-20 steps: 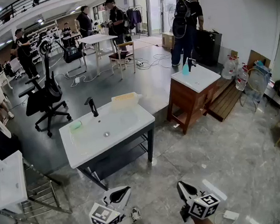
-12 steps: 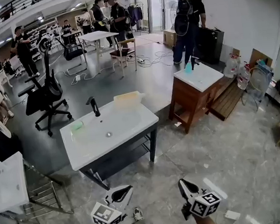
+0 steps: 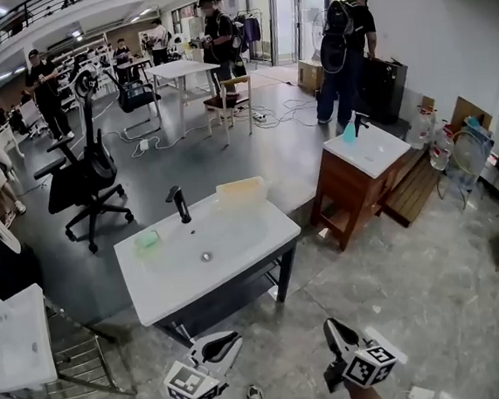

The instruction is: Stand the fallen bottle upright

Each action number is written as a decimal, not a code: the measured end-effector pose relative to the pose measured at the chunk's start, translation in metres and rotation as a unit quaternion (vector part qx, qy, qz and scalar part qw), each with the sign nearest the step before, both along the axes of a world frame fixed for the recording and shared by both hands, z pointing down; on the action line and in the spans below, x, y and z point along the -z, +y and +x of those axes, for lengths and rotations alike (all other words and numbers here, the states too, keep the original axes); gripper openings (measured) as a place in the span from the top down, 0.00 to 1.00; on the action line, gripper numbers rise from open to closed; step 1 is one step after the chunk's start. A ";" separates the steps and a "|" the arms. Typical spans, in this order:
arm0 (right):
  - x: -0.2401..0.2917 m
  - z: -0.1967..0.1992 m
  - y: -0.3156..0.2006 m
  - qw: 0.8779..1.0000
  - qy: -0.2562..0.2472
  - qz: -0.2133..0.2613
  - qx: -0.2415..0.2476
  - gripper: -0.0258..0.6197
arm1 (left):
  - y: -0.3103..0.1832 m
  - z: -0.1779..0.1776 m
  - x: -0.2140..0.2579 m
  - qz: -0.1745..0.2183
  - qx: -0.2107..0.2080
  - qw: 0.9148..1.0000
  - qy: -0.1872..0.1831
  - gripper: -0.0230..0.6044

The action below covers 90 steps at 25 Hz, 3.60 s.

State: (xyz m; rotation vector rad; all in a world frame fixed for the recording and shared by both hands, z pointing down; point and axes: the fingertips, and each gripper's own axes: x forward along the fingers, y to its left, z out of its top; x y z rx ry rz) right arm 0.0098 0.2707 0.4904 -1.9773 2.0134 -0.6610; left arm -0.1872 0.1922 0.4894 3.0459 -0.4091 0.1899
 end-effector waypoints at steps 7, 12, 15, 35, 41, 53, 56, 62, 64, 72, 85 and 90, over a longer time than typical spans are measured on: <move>0.009 0.000 -0.056 0.999 -0.027 0.035 -0.015 0.61 | -0.059 -0.003 0.004 -0.021 -0.014 1.000 0.014 0.51; 0.010 0.003 -0.083 0.998 -0.045 0.035 -0.022 0.55 | -0.087 0.009 -0.007 -0.033 -0.025 0.999 0.010 0.47; 0.001 0.009 -0.095 0.998 -0.046 0.021 -0.021 0.54 | -0.093 0.021 -0.015 -0.033 -0.039 0.999 -0.001 0.46; -0.009 0.181 -0.280 0.994 -0.044 0.001 0.102 0.54 | -0.248 0.191 -0.012 -0.011 0.066 0.998 -0.022 0.45; -0.022 0.203 -0.332 0.988 -0.045 -0.015 0.145 0.54 | -0.273 0.219 -0.027 -0.017 0.092 0.995 -0.036 0.45; -0.056 0.219 -0.443 0.990 -0.073 -0.040 0.118 0.56 | -0.386 0.225 -0.013 0.045 0.090 0.992 -0.073 0.45; -0.059 0.224 -0.473 0.991 -0.080 -0.040 0.103 0.57 | -0.417 0.230 -0.004 0.065 0.073 0.992 -0.077 0.45; -0.078 0.243 -0.527 0.993 -0.072 -0.050 0.079 0.62 | -0.471 0.242 -0.013 0.081 0.053 0.990 -0.101 0.45; -0.085 0.248 -0.547 0.991 -0.097 -0.052 0.074 0.62 | -0.488 0.248 -0.018 0.086 0.047 0.989 -0.111 0.45; -0.119 0.254 -0.609 0.982 -0.160 -0.073 0.064 0.60 | -0.540 0.261 -0.068 0.079 0.033 0.981 -0.175 0.45; -0.162 0.282 -0.655 0.951 -0.297 -0.085 0.010 0.59 | -0.564 0.269 -0.137 0.023 0.025 0.971 -0.237 0.45; -0.169 0.293 -0.669 0.933 -0.352 -0.067 -0.012 0.66 | -0.566 0.267 -0.146 0.020 0.027 0.970 -0.240 0.45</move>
